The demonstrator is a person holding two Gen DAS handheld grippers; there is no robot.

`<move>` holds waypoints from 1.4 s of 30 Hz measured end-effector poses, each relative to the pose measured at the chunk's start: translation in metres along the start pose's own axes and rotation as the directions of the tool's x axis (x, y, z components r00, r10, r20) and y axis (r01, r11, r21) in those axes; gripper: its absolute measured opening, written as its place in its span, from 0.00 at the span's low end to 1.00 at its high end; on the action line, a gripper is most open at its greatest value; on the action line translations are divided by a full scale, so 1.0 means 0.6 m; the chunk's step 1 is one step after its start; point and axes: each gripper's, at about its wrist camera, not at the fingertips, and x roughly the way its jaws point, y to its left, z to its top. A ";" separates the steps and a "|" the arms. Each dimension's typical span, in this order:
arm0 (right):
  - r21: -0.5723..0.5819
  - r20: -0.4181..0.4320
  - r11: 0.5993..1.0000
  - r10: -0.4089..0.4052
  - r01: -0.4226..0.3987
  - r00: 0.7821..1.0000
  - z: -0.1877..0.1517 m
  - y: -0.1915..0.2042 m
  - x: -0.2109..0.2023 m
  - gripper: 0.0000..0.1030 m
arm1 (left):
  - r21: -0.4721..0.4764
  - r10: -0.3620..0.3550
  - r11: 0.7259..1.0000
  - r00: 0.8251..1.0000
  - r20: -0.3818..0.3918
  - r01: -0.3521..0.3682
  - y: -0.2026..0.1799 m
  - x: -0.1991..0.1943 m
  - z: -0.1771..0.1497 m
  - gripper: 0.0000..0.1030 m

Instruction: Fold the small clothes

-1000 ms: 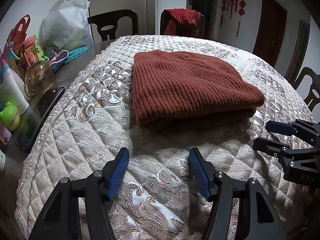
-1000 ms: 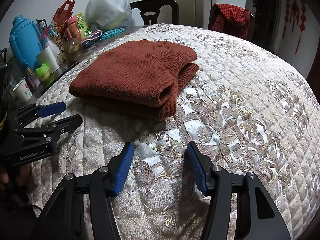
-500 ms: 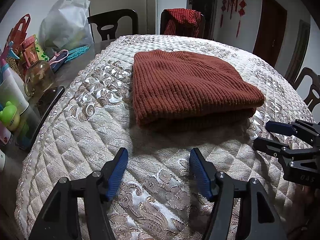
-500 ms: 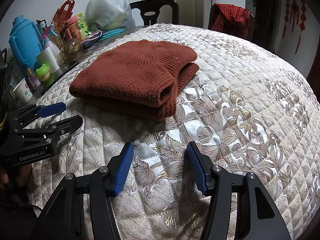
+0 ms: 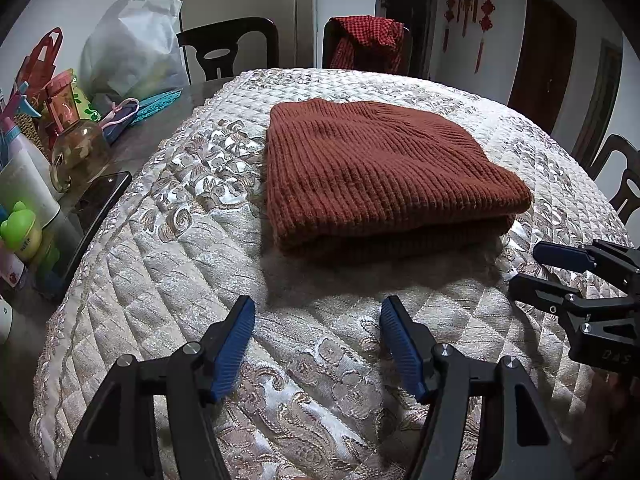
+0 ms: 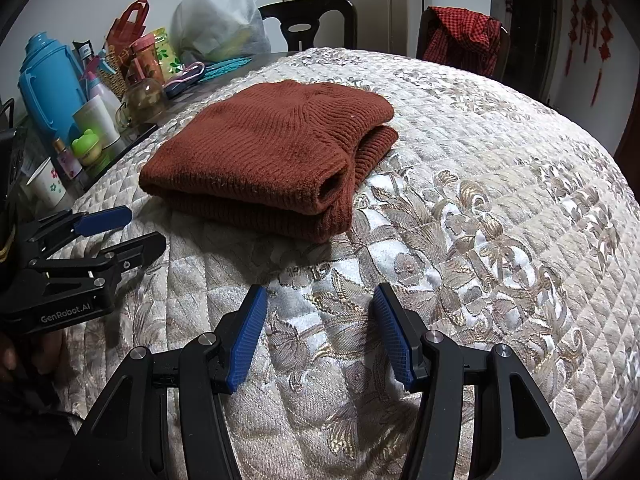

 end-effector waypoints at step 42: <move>0.001 0.000 1.000 0.003 -0.003 1.000 0.000 -0.002 0.000 0.54 | -0.009 0.009 1.000 1.000 -0.006 -0.009 0.002 -0.001 -0.001 0.72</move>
